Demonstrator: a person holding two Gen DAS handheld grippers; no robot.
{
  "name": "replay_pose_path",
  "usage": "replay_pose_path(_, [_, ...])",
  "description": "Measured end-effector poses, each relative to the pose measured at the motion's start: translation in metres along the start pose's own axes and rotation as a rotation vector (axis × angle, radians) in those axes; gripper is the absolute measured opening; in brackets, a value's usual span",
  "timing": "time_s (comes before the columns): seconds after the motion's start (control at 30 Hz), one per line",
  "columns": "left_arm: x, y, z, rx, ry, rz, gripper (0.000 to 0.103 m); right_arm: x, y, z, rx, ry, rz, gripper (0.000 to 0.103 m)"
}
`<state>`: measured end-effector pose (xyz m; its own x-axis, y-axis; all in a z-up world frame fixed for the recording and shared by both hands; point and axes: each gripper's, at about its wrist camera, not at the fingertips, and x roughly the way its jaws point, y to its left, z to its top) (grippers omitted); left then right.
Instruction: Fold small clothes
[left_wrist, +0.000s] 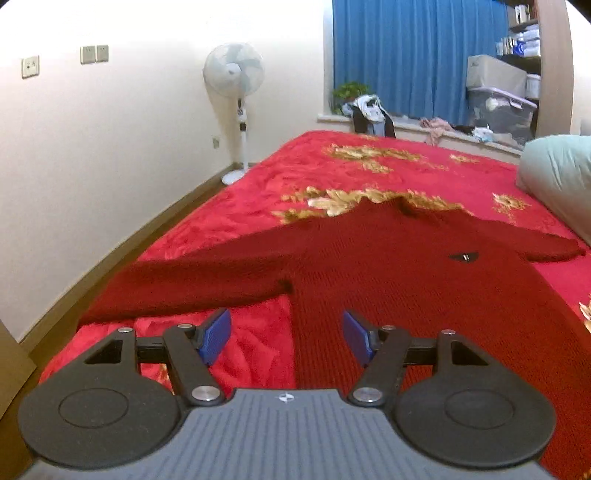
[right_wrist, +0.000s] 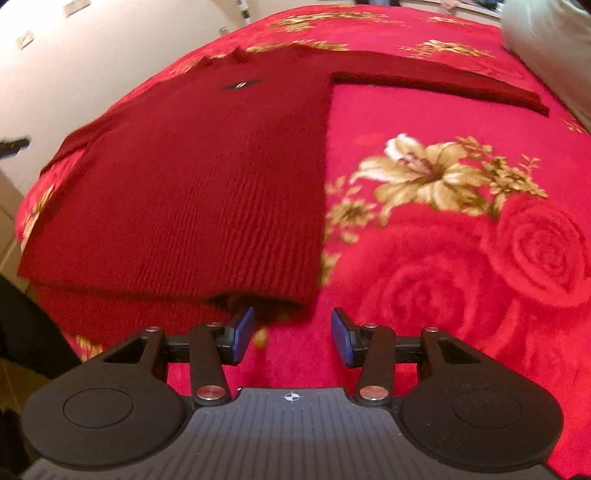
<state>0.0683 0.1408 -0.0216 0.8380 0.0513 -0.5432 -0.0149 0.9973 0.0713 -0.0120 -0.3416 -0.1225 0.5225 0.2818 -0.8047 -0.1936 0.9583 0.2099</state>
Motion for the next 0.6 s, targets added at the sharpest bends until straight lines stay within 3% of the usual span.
replay_pose_path(0.13, [0.016,-0.011,0.004,0.004,0.035,-0.004,0.072,0.014,0.017,-0.004,-0.077,-0.013,-0.037,0.053])
replay_pose_path(0.27, [0.024,-0.020,0.009,0.024,0.034,-0.012,0.072,0.025,0.024,0.002,-0.070,-0.044,-0.025,0.053])
replay_pose_path(0.33, [0.028,-0.019,0.010,0.014,0.027,-0.017,0.072,0.031,0.026,0.002,-0.079,-0.059,-0.116,0.053])
replay_pose_path(0.47, [0.033,-0.014,0.010,-0.018,0.035,-0.012,0.072,0.031,0.021,0.005,-0.025,-0.150,-0.212,0.054])
replay_pose_path(0.6, [0.036,-0.014,0.011,-0.024,0.046,-0.008,0.072,0.025,0.014,0.009,0.030,-0.205,-0.192,0.056])
